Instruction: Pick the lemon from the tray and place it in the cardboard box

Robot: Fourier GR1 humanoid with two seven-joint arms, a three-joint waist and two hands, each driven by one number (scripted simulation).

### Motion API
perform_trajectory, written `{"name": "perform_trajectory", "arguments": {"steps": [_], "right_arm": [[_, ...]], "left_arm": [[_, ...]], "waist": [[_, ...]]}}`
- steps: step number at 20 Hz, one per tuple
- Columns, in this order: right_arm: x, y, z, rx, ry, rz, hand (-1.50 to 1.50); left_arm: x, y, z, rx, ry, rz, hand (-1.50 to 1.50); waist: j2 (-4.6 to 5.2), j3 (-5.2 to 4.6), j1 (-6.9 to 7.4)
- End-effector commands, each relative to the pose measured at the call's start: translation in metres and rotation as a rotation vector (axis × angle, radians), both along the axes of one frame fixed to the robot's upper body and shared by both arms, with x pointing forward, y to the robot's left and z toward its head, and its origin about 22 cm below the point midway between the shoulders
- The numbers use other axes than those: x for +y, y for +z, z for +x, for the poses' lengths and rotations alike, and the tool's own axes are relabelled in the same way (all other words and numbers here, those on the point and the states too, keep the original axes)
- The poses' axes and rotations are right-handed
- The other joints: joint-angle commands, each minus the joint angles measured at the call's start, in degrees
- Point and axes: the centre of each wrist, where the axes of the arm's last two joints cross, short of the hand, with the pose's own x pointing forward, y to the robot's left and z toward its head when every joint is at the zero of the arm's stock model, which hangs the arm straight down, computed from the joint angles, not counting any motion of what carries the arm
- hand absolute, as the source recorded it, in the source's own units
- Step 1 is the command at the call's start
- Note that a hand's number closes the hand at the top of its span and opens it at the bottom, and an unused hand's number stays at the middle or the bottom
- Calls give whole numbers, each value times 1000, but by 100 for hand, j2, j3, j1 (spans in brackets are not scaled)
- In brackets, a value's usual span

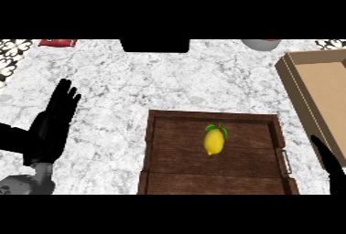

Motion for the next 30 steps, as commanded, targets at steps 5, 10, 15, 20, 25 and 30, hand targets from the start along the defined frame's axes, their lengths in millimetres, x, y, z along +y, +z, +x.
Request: {"name": "perform_trajectory", "arguments": {"steps": [5,10,15,20,25,30], "right_arm": [[68,55,29,20,53,44,-150],[79,34,52,68,4,29,-150],[87,26,72,96,-17,68,-150],[92,5,73,138,3,80,-150],[97,-3,88,120,-42,72,-150],[106,-17,95,117,-29,57,-150]], "left_arm": [[3,-9,8,16,-20,-4,0],[-11,7,11,6,-4,-13,0],[-5,-1,-5,2,-4,-12,0],[-21,2,15,5,14,3,0],[-10,1,2,-3,0,7,0],[-18,4,20,2,4,-12,0]], "waist": [[-5,16,-7],[-17,25,-37],[-13,26,3],[-10,28,-64],[-15,28,-22],[-9,29,-49]]}}
